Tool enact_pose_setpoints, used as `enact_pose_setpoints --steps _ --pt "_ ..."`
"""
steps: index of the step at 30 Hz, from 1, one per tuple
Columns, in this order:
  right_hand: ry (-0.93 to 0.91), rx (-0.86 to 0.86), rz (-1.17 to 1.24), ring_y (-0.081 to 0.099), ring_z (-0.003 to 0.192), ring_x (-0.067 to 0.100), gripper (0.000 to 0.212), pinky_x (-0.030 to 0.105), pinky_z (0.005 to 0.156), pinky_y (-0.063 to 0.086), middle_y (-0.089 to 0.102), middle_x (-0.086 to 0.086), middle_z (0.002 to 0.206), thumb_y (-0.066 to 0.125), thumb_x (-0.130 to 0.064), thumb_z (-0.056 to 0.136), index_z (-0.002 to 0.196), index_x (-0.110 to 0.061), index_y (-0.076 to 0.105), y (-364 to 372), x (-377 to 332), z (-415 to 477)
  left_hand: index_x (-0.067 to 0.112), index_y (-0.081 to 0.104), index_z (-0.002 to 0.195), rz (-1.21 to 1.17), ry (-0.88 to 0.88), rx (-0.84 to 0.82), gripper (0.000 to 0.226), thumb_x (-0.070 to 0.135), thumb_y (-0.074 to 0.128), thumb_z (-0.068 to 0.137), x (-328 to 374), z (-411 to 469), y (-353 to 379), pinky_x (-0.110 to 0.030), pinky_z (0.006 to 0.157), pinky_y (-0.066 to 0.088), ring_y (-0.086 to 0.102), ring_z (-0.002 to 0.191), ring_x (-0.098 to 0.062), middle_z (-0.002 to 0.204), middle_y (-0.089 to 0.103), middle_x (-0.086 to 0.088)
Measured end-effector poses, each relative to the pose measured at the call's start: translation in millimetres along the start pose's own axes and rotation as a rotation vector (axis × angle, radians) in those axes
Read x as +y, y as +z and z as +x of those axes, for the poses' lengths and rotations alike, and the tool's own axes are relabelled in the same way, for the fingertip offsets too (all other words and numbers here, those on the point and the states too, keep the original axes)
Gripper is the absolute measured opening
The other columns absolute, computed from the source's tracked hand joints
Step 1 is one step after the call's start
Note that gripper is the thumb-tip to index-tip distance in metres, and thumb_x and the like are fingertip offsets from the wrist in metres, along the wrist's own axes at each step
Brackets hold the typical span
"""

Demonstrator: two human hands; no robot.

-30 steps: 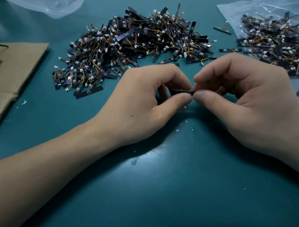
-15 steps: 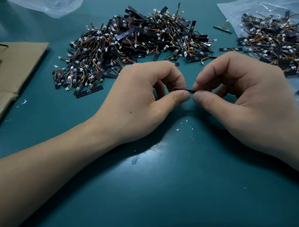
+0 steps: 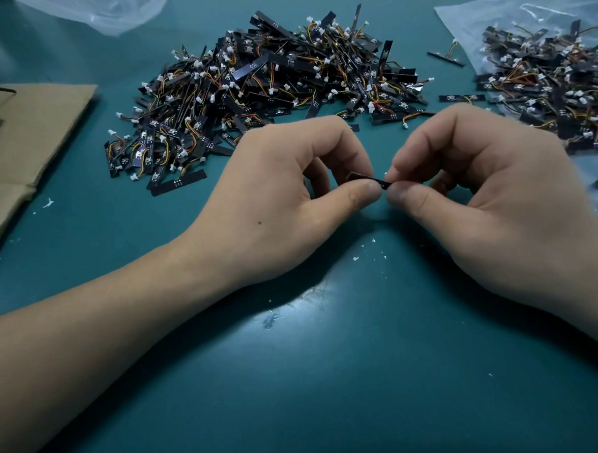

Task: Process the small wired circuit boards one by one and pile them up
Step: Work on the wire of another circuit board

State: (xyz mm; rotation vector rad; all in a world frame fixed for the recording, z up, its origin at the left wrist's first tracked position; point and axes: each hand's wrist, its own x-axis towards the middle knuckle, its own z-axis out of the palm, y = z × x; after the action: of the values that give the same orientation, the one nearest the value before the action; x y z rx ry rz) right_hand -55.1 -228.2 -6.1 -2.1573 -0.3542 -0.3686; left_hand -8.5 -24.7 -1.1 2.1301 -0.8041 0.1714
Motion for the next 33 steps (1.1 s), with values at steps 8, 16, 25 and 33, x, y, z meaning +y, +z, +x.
enact_pose_setpoints --steps 8,16,25,33 --pt "0.025 -0.078 -0.063 0.065 0.076 0.01 0.023 0.015 0.066 0.049 0.07 -0.019 0.09 0.077 -0.017 0.088 0.092 -0.032 0.061 -1.3 -0.2 0.6 0.025 0.073 0.083 0.008 -0.016 -0.026 0.009 0.027 0.082 0.085 0.3 0.2 -0.8 -0.01 0.064 0.044 0.063 0.066 -0.005 0.07 0.064 0.023" --pt "0.018 -0.066 -0.066 0.066 0.079 0.013 0.022 0.024 0.069 0.052 0.07 -0.017 0.091 0.078 -0.016 0.087 0.093 -0.031 0.062 -1.9 -0.9 0.7 0.023 0.074 0.082 0.004 -0.019 -0.036 0.01 0.026 0.082 0.085 0.8 0.0 -0.2 -0.009 0.063 0.042 0.061 0.064 -0.003 0.067 0.062 0.023" --pt "0.012 -0.077 -0.1 0.059 0.069 0.02 0.015 0.028 0.066 0.048 0.068 -0.019 0.093 0.073 -0.025 0.085 0.089 -0.033 0.061 -2.8 -2.3 -0.7 0.023 0.074 0.083 -0.017 -0.041 -0.043 0.009 0.023 0.082 0.085 2.5 -0.7 -0.3 -0.01 0.063 0.044 0.062 0.063 -0.004 0.068 0.065 0.02" --pt "0.028 -0.048 -0.104 0.06 0.068 0.019 0.011 0.032 0.068 0.049 0.069 -0.017 0.094 0.073 -0.028 0.085 0.088 -0.031 0.062 -1.8 0.0 -1.7 0.022 0.074 0.083 -0.032 -0.051 -0.042 0.008 0.023 0.082 0.086 3.5 -0.8 -0.3 -0.009 0.064 0.044 0.063 0.064 -0.005 0.07 0.068 0.016"
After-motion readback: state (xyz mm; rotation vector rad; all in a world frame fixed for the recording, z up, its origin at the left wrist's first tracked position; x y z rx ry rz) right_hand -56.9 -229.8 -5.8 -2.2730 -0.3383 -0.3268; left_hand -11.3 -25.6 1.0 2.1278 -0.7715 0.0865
